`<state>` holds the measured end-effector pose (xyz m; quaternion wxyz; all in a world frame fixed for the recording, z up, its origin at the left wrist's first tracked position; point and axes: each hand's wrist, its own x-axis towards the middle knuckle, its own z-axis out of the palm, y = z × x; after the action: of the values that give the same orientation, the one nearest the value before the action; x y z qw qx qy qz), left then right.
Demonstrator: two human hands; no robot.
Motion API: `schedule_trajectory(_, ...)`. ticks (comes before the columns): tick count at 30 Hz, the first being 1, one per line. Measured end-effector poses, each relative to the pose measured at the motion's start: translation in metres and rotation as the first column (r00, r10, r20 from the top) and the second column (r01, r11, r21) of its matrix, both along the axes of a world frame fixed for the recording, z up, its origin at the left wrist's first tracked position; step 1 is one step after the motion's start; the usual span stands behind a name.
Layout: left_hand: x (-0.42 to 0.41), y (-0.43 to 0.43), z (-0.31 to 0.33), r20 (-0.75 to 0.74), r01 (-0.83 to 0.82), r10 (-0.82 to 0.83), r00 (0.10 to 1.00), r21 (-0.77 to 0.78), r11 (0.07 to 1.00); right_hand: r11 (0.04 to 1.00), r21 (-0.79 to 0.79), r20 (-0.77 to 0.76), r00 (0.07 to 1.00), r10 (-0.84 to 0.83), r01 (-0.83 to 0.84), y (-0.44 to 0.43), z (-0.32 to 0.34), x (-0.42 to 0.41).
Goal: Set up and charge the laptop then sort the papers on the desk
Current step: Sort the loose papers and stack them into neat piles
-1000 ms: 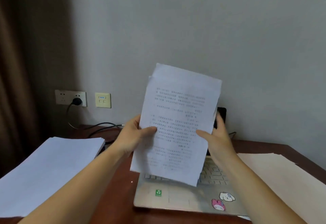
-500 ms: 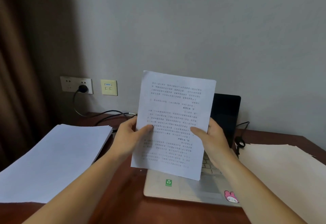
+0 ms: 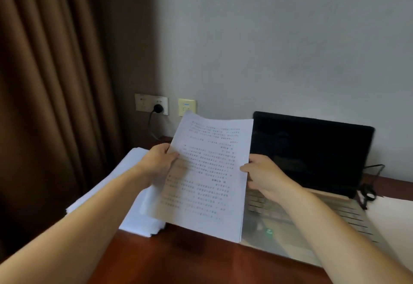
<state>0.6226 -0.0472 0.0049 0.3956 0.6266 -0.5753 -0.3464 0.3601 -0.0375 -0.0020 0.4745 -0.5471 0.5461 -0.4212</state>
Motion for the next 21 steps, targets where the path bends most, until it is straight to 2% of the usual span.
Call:
schedule_trajectory(5, 0.081, 0.007, -0.008, 0.035, -0.208, 0.205, 0.978, 0.128, 0.97, 0.993, 0.113, 0.09, 0.995, 0.034, -0.044, -0.023, -0.024, 0.078)
schedule_trajectory(9, 0.126, 0.0, -0.022, 0.122, -0.245, 0.227, 0.966, 0.157, 0.957, 0.98, 0.177, 0.089, 0.993, 0.072, -0.087, -0.037, -0.039, 0.122)
schedule_trajectory(14, 0.154, -0.018, -0.044, 0.203, -0.301, 0.277, 0.939, 0.095, 0.949, 0.981, 0.183, 0.032, 0.998, 0.059, -0.064, -0.055, -0.055, 0.151)
schedule_trajectory(17, 0.16, -0.029, -0.063, 0.313, -0.337, 0.308, 0.899, 0.042, 0.941, 0.984, 0.177, -0.009, 0.999, 0.037, -0.035, -0.066, -0.065, 0.159)
schedule_trajectory(21, 0.16, -0.033, -0.078, 0.448, -0.363, 0.325, 0.833, -0.001, 0.932, 0.995, 0.102, -0.224, 0.974, 0.022, 0.001, -0.073, -0.071, 0.161)
